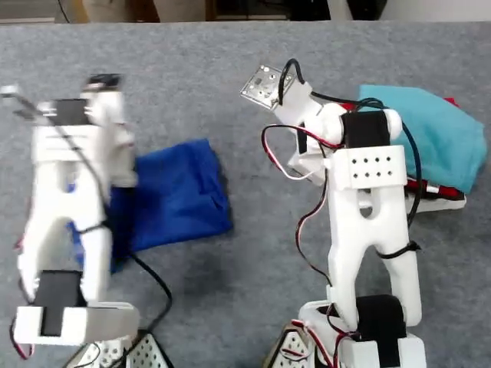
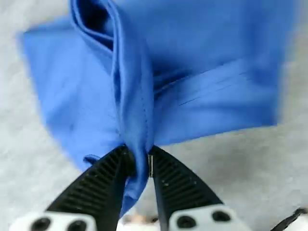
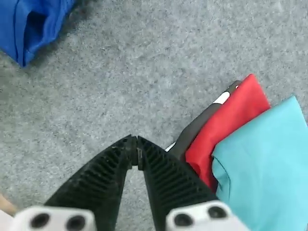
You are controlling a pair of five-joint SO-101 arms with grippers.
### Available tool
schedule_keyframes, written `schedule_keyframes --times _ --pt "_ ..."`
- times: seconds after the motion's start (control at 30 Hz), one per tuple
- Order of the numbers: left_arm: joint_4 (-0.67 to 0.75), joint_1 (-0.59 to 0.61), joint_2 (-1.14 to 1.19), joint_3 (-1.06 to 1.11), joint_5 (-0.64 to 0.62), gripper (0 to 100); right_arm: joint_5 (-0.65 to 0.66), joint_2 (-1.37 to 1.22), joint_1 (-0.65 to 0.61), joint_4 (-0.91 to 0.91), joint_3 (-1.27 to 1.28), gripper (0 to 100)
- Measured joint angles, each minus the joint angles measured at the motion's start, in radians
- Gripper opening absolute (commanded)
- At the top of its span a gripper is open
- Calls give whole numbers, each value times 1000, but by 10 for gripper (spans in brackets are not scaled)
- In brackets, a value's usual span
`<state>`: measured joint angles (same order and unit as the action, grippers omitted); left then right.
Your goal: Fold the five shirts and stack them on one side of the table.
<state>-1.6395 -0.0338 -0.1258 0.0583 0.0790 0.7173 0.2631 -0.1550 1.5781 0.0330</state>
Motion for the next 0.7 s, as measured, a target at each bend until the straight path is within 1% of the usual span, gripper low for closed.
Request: schedule_keyframes --times 0.1,0.17,0.27,0.47,0.63,0.7 --pt "118 -115 32 8 -120 19 0 0 6 0 0 2" --pt "192 -155 89 9 -181 19 0 0 28 0 0 2" --pt "282 -175 178 11 -242 19 0 0 52 0 0 2" --pt "316 -249 255 -26 -267 19 0 0 71 0 0 2" --pt "316 -259 258 -95 -331 25 0 0 72 0 0 2" --pt "316 -258 258 -98 -338 75 0 0 72 0 0 2"
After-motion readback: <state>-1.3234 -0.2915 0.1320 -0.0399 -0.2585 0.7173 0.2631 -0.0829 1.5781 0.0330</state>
